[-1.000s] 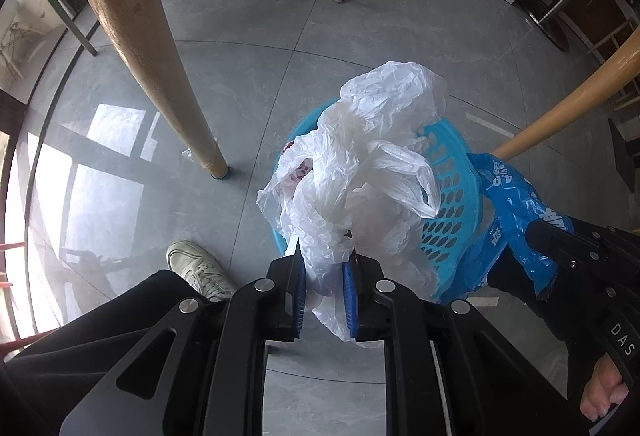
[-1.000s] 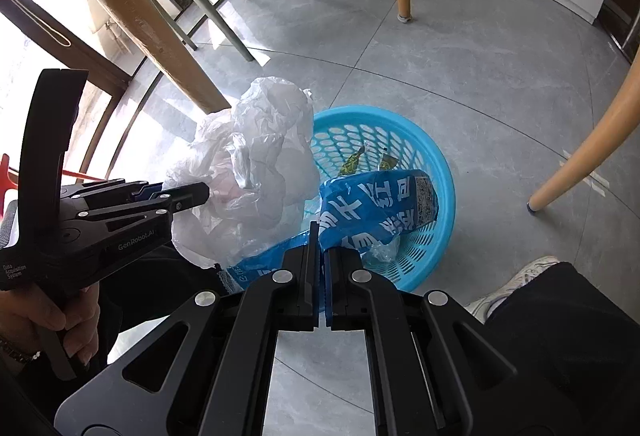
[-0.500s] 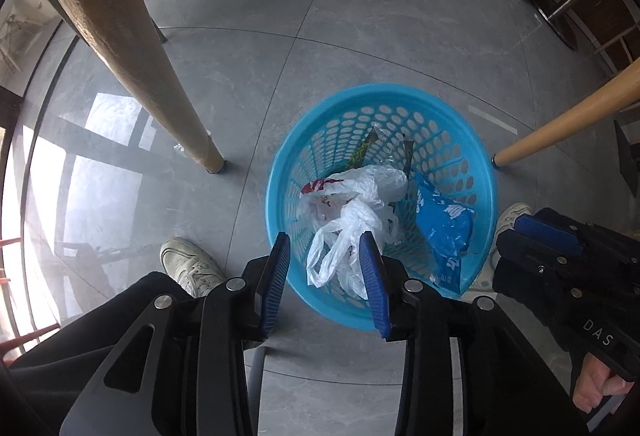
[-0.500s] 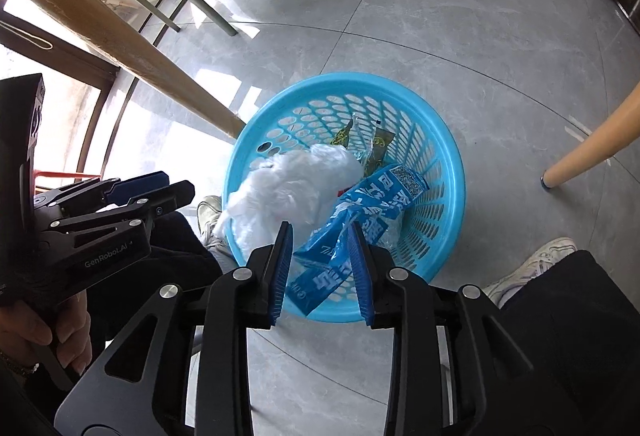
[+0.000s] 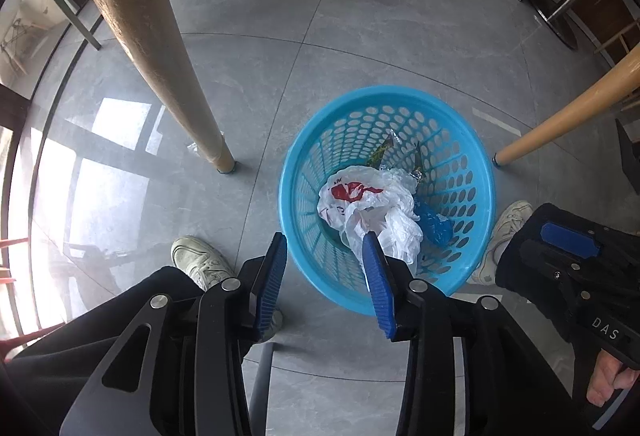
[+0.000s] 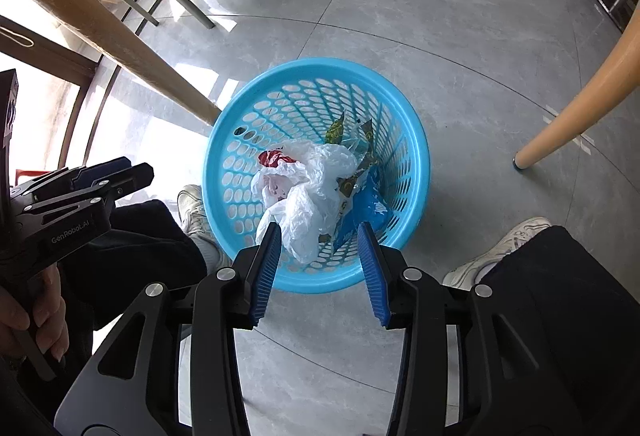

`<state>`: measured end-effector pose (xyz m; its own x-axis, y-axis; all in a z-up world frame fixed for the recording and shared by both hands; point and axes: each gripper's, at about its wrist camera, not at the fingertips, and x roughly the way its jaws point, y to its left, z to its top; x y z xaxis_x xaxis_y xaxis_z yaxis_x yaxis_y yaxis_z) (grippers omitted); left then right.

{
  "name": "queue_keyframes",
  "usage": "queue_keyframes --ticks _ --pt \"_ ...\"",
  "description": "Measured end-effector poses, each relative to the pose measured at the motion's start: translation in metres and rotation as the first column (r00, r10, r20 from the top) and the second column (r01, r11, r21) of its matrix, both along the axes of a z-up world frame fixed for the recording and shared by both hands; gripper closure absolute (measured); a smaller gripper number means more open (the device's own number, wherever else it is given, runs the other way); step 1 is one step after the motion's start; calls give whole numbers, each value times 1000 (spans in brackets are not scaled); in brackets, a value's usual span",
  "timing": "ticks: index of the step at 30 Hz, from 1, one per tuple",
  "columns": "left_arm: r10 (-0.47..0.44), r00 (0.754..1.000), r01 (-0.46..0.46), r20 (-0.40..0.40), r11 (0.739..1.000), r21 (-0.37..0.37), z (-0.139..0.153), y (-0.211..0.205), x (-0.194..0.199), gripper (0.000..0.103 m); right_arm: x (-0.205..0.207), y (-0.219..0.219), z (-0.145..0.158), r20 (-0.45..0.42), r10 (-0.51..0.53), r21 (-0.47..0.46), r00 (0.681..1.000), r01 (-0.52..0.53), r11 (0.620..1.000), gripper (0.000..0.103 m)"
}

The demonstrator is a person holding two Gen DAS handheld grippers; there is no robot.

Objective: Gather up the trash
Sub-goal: 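Withdraw both open tools up from the wastebasket toward the table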

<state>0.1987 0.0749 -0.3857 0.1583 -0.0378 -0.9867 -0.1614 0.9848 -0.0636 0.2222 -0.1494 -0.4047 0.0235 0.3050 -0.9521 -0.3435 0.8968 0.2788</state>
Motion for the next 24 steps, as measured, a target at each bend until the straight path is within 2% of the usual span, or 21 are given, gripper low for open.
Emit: queue_keyframes --ticks 6,9,16,19,24 --pt "2 1000 -2 -9 1000 -11 13 -2 -12 55 -16 -11 18 0 -8 -16 1000 8 1000 55" --pt "-8 1000 8 9 1000 -2 26 -6 -20 52 -22 -21 27 -23 -37 9 999 37 999 53" --pt "-17 1000 18 13 998 -65 53 -14 -48 48 -37 -37 59 -25 -88 57 996 89 994 46" --pt "-38 999 38 19 999 -27 62 -18 -58 46 -47 -43 71 -11 -95 59 995 96 994 42" --pt "-7 999 9 42 999 -46 78 -10 -73 45 -66 -51 92 17 -88 57 996 87 995 39"
